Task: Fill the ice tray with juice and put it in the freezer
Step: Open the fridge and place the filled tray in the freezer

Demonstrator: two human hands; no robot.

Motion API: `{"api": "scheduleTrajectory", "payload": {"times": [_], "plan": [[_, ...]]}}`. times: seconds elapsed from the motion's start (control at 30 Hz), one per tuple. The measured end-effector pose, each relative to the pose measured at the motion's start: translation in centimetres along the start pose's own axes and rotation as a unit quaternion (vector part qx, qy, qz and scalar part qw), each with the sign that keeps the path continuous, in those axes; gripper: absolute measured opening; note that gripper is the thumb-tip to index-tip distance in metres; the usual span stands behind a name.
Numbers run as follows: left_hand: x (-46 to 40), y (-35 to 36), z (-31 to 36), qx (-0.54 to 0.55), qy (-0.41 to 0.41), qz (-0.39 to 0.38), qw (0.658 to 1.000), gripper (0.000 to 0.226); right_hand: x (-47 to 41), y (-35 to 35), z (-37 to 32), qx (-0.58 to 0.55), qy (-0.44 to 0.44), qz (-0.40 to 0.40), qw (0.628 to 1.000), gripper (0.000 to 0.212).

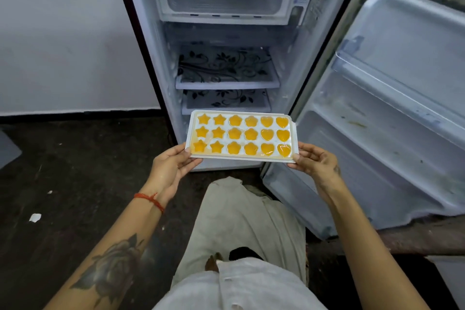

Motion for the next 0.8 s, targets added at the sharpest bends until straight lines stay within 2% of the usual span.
{"api": "scheduleTrajectory", "payload": {"times": [0.3,0.7,0.8], "plan": [[-3.7,0.5,5.3,0.025,0.027,0.015,0.999,0.027,-7.5,3.6,-0.8,-0.013,-0.015,-0.038,0.999,0.024],[-8.1,3.6,12.8,0.076,0.064,0.028,0.995,0.019,-19.2,6.8,-3.0,-0.02,-0.032,-0.089,0.995,0.022],[-9.3,5.0,15.2,0.087,0.065,0.025,0.994,0.012,-22.1,7.6,-4.2,-0.024,-0.037,-0.093,0.995,0.021]]}}
Point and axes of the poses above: each hand's wrist, its own x-axis away from the middle knuckle, its own y-axis out of the palm, z = x × y, the point moved 6 cm from there along -x, towards the middle knuckle, and after that the axes turned 14 degrees about -y, right-handed, at the moved point
